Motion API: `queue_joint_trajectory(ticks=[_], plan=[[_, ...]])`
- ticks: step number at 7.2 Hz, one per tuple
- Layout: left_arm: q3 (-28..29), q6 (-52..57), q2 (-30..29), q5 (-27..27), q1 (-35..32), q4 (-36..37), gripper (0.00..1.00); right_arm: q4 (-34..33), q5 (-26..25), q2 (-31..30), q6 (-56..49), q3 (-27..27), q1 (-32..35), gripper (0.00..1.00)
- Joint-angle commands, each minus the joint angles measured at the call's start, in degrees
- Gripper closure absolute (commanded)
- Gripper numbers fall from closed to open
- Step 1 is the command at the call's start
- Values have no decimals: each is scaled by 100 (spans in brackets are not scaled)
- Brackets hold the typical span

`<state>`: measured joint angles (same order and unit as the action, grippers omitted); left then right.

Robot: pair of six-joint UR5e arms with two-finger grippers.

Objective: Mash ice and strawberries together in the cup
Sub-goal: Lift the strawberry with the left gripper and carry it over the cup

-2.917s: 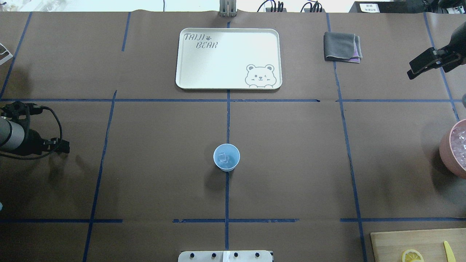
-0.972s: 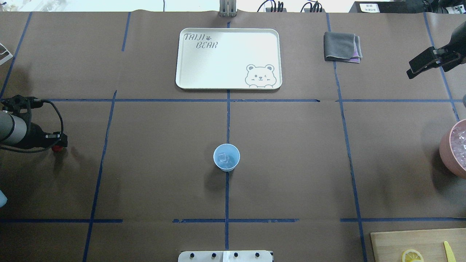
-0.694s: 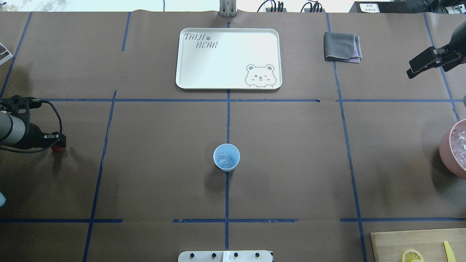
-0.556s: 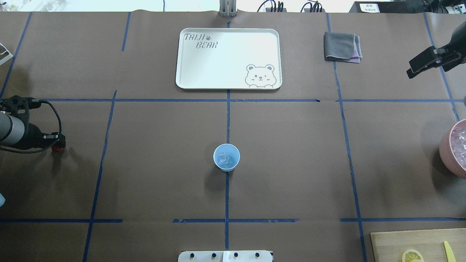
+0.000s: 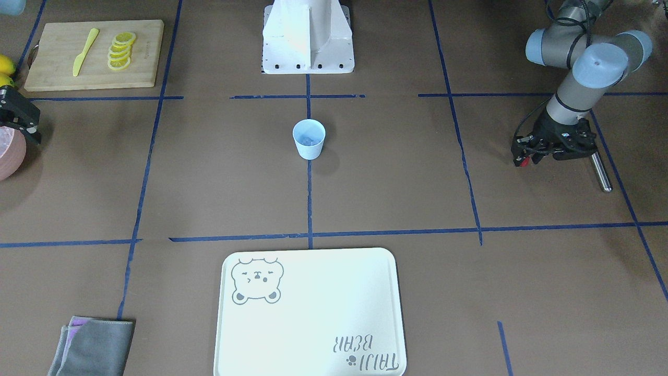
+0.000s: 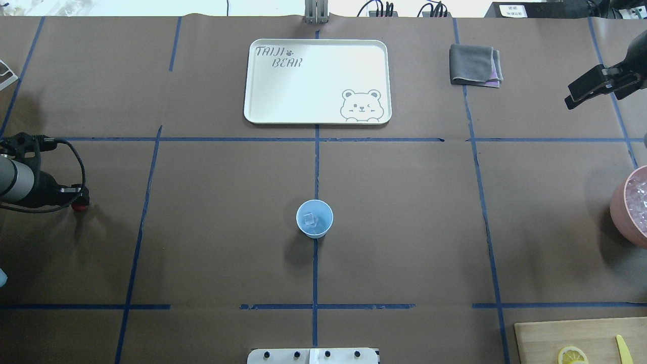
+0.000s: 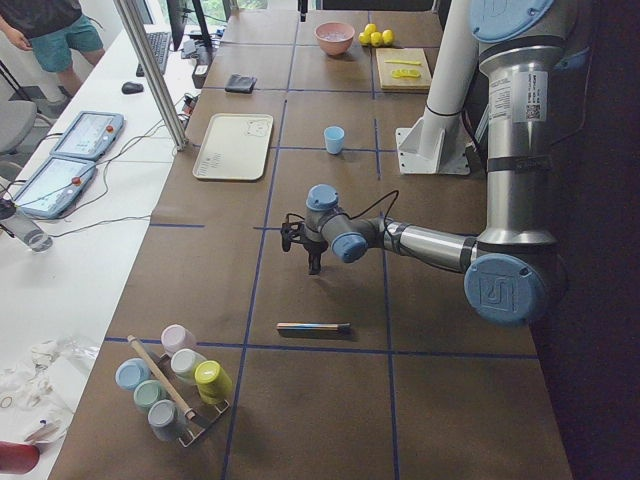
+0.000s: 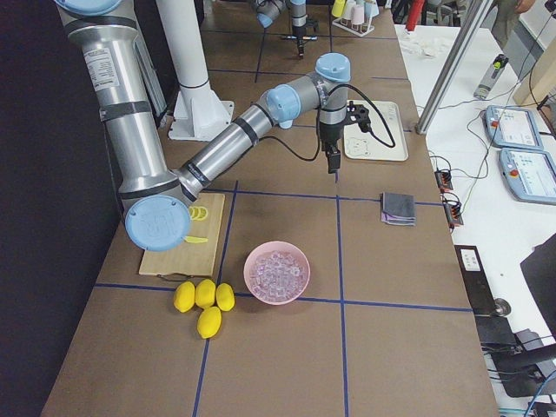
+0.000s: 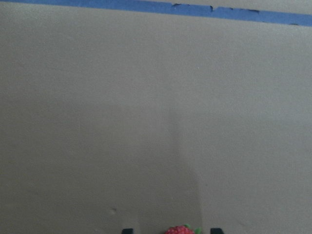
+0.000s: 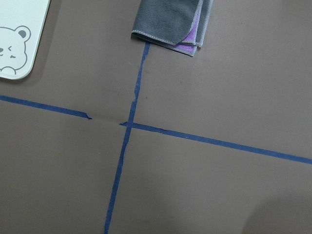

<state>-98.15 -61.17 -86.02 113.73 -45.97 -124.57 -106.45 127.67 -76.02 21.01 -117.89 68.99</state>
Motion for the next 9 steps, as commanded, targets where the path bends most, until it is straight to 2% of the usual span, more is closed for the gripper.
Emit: queue_joint_trajectory(ticks=[1,2,3,5,6,7,9], plan=[[-28,8,7,0,0,3,83,2,3,0,0,3,0,1],[-81,26,24,18,0,3,92,2,3,0,0,3,0,1],[-125,44,33,44,-26,20,97,-7,3,0,0,3,0,1],[-396,53,-54,595,-437,360,98,2,12,-52,-35,-6,0,1],[-833,53,-255,676,-465,1112,99,45,3,-192,-79,-32,78,1],[-1229,44,-805,677,-466,2294,99,167,12,-368,-236,-15,210,1],[-1338,-18,-1965,642,-318,3601,99,248,29,-859,-1007,-15,665,1]])
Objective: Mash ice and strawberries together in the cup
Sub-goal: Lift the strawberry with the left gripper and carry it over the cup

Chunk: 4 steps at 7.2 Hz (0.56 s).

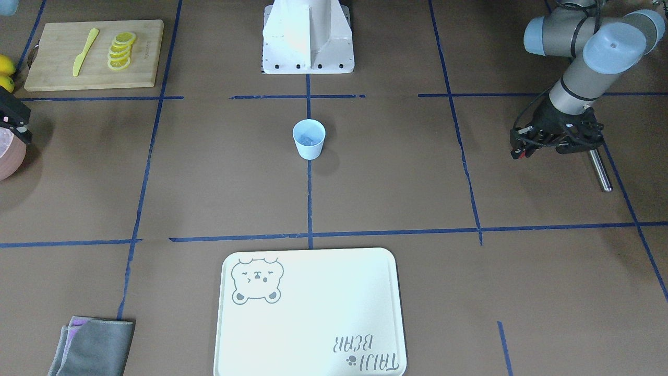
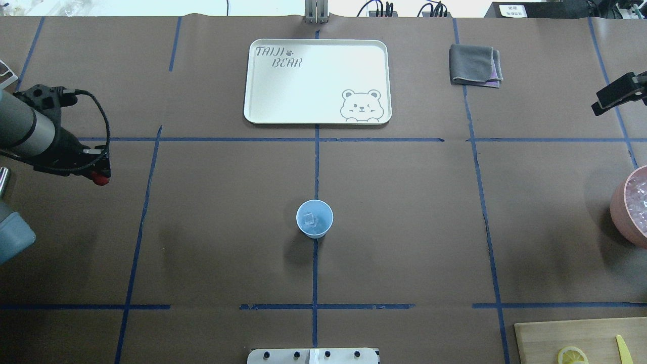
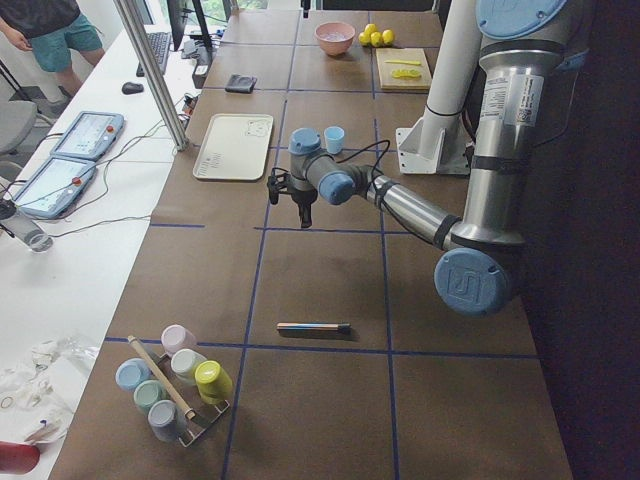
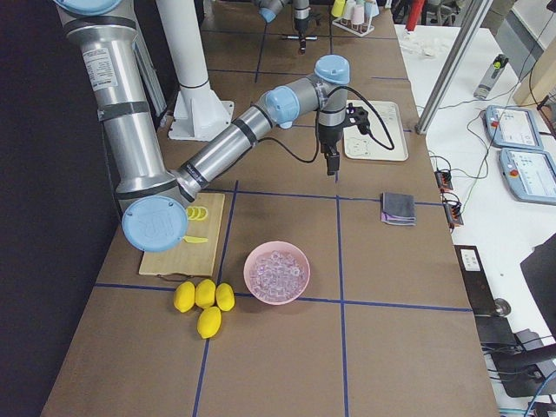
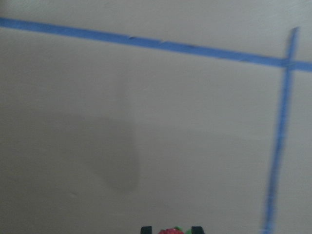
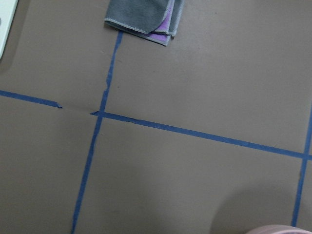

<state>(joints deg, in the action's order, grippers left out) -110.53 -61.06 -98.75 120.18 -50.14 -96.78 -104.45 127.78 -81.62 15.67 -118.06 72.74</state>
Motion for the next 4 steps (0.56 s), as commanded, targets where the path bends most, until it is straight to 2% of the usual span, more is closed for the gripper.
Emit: queue_joint_trajectory(ticks=[1,2,3,4], plan=[[-91,-211,-1272,-4,432,1445,99,47,184,-502,-747,19,484,1],[-65,-700,-1896,-21,844,1973,99,65,229,-643,-1019,46,626,1],[-21,-1132,-2215,-74,1240,1996,99,65,229,-671,-1048,63,644,1],[31,-1397,-2515,-440,1583,1996,99,65,229,-680,-1048,72,645,1]])
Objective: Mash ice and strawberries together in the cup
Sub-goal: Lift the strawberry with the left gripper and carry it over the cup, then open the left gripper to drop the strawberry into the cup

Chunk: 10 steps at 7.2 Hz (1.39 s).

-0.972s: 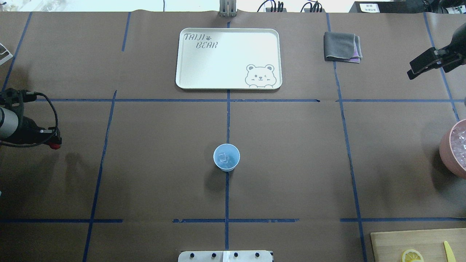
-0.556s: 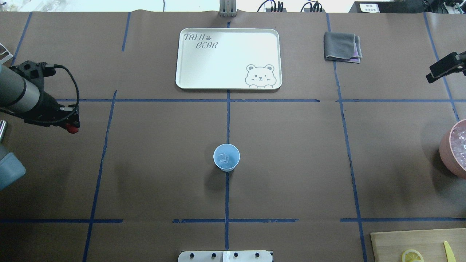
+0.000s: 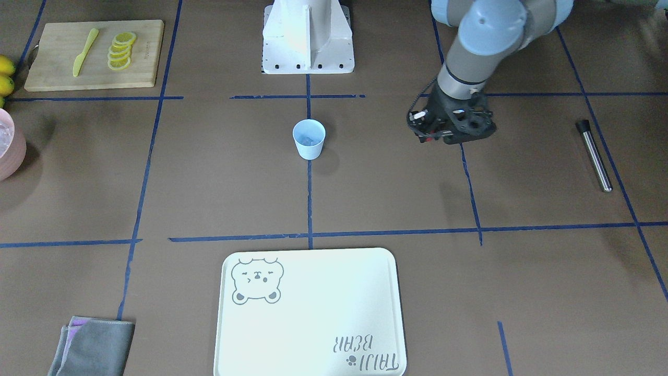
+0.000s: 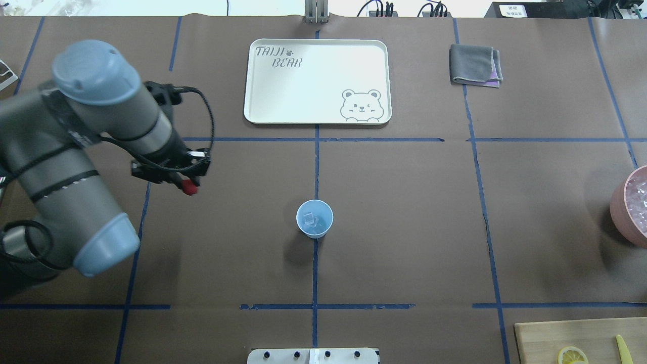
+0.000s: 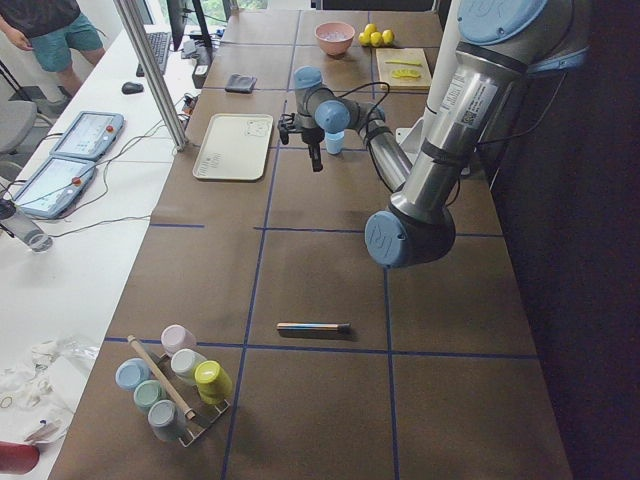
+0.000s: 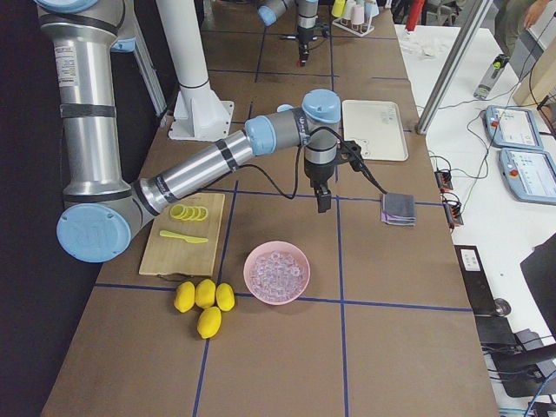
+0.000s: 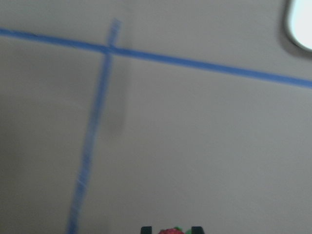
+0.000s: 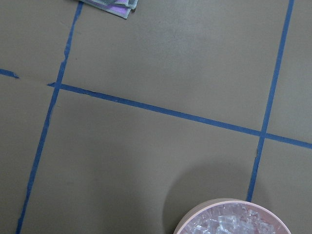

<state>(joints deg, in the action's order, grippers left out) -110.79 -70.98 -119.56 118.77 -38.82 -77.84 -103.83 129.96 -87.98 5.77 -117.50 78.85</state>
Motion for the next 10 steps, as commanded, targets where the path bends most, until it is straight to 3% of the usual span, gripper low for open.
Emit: queue_joint_trajectory(ticks=[1,3,10], plan=[[258,-443,-776,-397,689,120,99,3,12,-44,-58,16,34,1],[1073,-749,-1637,-739,944,112,99,3,20,-61,-49,8,34,1],[1657,-891,-2010,-926,1377,-239,99,3,20,-70,-49,-1,34,1]])
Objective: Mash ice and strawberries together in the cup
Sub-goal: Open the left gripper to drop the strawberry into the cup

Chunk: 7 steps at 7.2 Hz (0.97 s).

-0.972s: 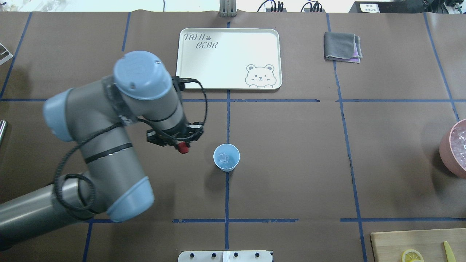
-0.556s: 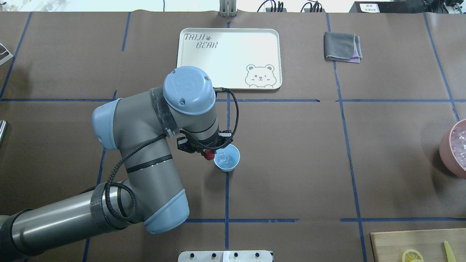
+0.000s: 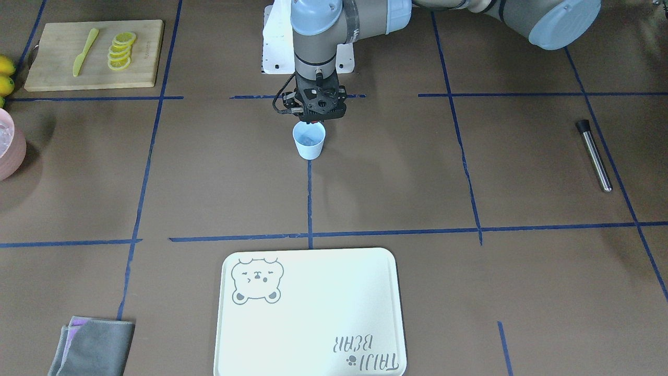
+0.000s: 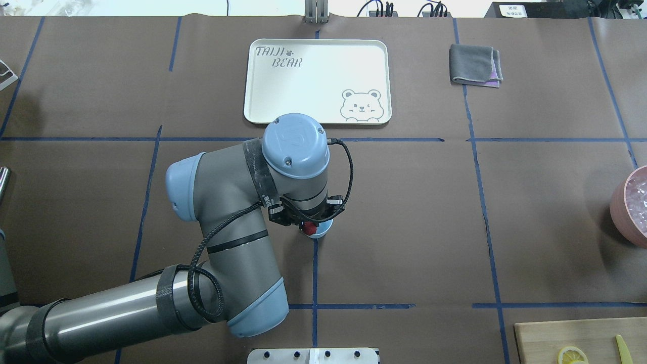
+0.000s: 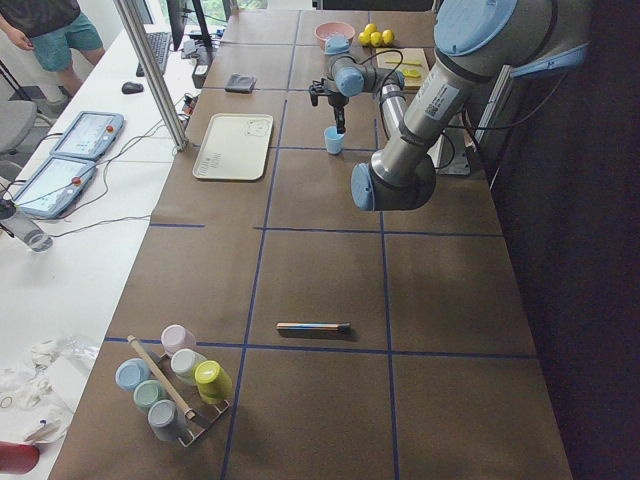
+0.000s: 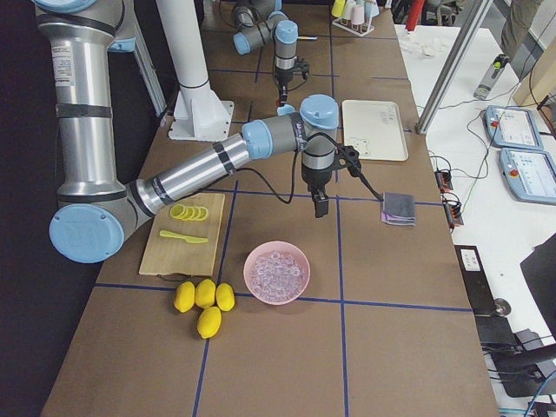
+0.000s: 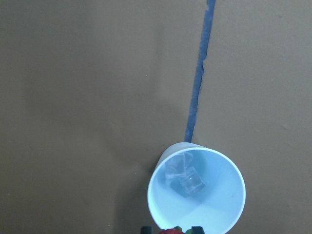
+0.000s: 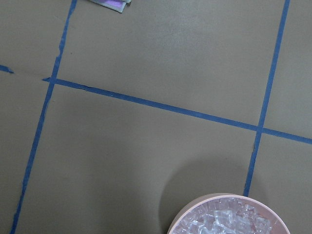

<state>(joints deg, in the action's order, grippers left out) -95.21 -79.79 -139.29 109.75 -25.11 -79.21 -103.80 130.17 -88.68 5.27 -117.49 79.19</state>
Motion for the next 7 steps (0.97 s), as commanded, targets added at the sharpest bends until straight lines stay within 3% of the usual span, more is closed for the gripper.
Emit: queue_joint_trajectory(ticks=[1,2,4,5,7], plan=[[99,-2,-63,-24,6,-121,97,0,0,9,9,-2,0,1],[108,25,-37,-24,6,-260,91,0,0,9,0,-2,0,1],[134,42,-37,-24,6,-288,46,0,9,9,9,7,0,1],[126,51,-37,-24,6,-288,37,0,9,9,0,7,0,1],[126,51,-11,-103,-3,-280,30,0,9,0,9,7,0,1]])
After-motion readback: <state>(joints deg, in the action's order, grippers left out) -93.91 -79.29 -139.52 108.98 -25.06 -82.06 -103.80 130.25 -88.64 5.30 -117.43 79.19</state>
